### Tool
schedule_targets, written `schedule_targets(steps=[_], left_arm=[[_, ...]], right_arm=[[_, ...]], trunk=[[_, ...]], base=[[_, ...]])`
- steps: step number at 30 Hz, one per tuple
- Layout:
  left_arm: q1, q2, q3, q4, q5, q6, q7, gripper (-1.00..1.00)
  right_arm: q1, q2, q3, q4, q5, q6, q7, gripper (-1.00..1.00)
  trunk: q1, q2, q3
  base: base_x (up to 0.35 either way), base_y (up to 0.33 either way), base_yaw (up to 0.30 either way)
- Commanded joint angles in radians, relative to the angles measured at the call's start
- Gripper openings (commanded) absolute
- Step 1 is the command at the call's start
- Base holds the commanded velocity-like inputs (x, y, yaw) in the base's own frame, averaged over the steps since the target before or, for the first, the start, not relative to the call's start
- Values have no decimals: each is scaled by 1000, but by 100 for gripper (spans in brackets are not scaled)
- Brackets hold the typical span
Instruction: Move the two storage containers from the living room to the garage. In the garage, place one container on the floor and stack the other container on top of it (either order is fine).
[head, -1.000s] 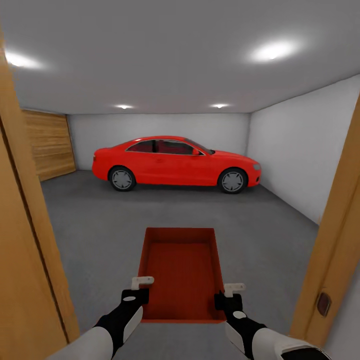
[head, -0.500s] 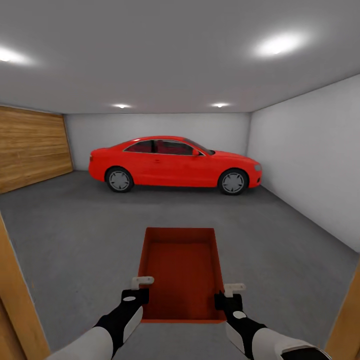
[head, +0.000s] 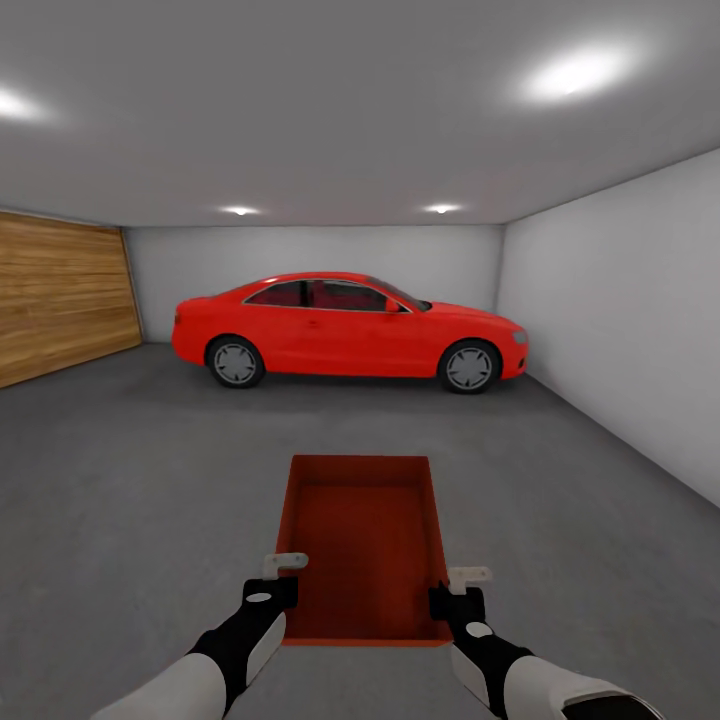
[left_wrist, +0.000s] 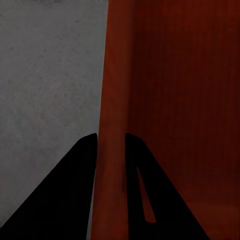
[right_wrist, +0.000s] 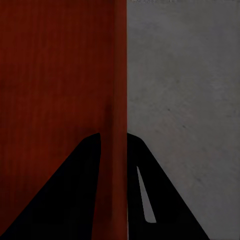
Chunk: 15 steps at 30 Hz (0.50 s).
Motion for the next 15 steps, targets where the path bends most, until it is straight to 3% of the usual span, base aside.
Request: schedule_targets(steps=[1,15], left_arm=[[-1,1,81,-5,-17,-28,15,-100],[-1,1,81,-5,-17,-28,15,-100]], right_arm=[[0,1,-58,1,13,1,7,-100],[0,1,-58,1,13,1,7,-100]], trunk=[[1,-1,-2],[1,-1,-2]], base=[[321,0,0],[321,0,0]])
